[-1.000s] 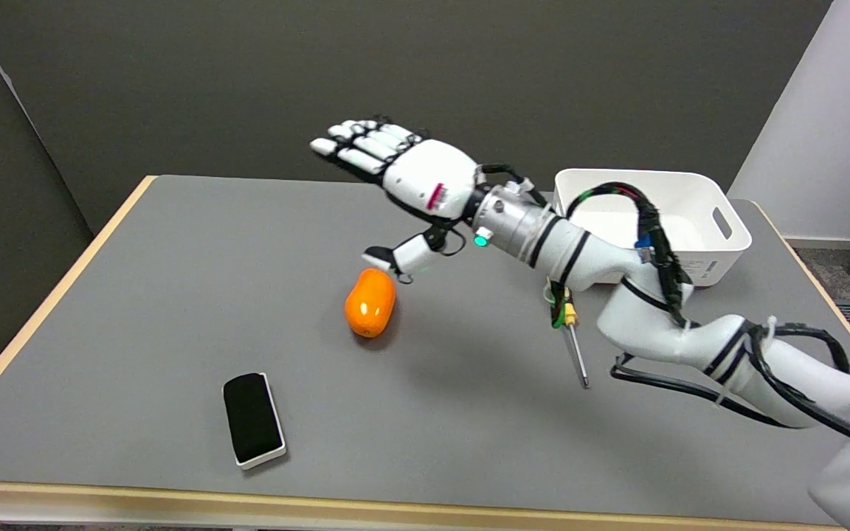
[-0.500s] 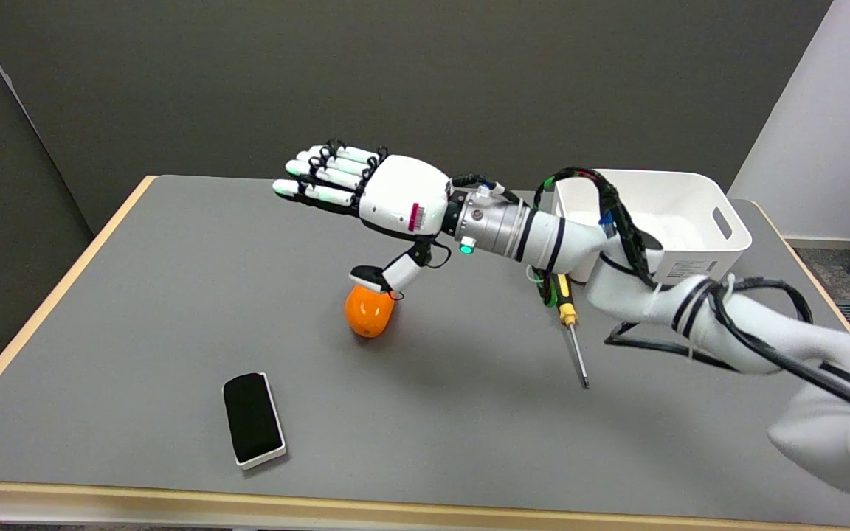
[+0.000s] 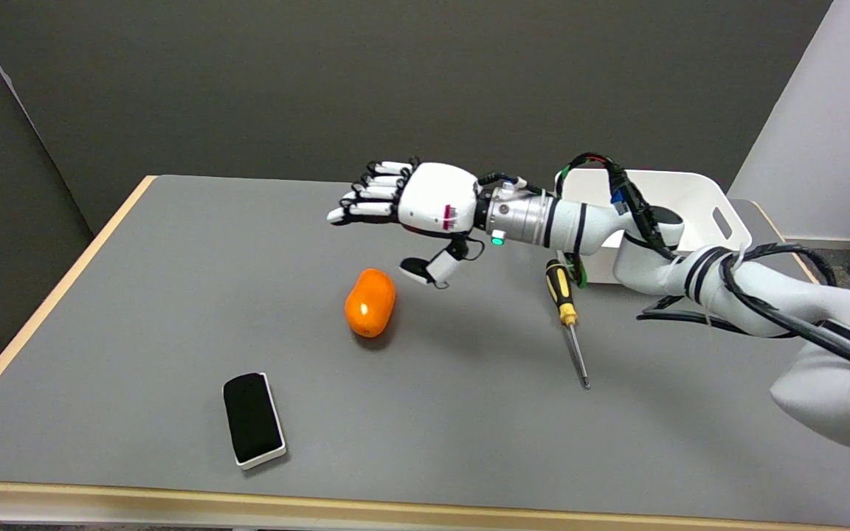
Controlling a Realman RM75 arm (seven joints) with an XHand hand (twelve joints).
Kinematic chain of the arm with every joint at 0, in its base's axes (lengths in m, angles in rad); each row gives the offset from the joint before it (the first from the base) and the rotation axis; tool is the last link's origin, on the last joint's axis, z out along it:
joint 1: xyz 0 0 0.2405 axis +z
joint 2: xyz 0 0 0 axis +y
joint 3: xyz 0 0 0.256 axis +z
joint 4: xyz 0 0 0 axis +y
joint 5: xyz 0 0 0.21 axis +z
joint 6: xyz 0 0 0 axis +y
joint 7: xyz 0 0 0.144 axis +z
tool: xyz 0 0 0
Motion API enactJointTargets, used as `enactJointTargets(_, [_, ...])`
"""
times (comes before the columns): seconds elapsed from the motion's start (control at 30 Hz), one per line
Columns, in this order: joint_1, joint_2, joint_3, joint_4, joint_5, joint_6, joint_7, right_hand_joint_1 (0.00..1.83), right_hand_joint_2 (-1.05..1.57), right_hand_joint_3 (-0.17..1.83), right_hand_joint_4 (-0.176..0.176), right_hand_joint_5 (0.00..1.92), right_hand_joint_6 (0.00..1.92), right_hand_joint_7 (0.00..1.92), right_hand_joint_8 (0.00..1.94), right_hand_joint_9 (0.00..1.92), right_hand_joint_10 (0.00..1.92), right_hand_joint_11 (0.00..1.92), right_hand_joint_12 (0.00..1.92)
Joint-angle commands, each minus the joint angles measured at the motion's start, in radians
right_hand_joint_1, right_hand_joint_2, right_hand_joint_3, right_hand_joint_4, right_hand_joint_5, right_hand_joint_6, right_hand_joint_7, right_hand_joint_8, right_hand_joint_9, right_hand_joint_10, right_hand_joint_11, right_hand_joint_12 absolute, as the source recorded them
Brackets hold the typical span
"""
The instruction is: Pick up mango.
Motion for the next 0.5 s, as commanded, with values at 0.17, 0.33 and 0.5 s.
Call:
enactJointTargets(0.17, [0.043, 0.048, -0.165, -0.149, -0.037, 0.018, -0.048, 0.8, 0.62, 1.01, 0.097, 0.0, 0.07, 0.07, 0.24, 0.14, 0.52, 0.03, 0.96])
enactJointTargets(0.33, [0.012, 0.046, -0.166, -0.138, 0.016, 0.022, -0.051, 0.8, 0.63, 0.99, 0.09, 0.0, 0.01, 0.03, 0.22, 0.11, 0.47, 0.0, 0.94])
enactJointTargets(0.5, [0.003, 0.027, -0.166, -0.127, 0.031, 0.025, -0.053, 0.84, 0.64, 1.03, 0.09, 0.0, 0.02, 0.04, 0.17, 0.07, 0.54, 0.03, 0.84])
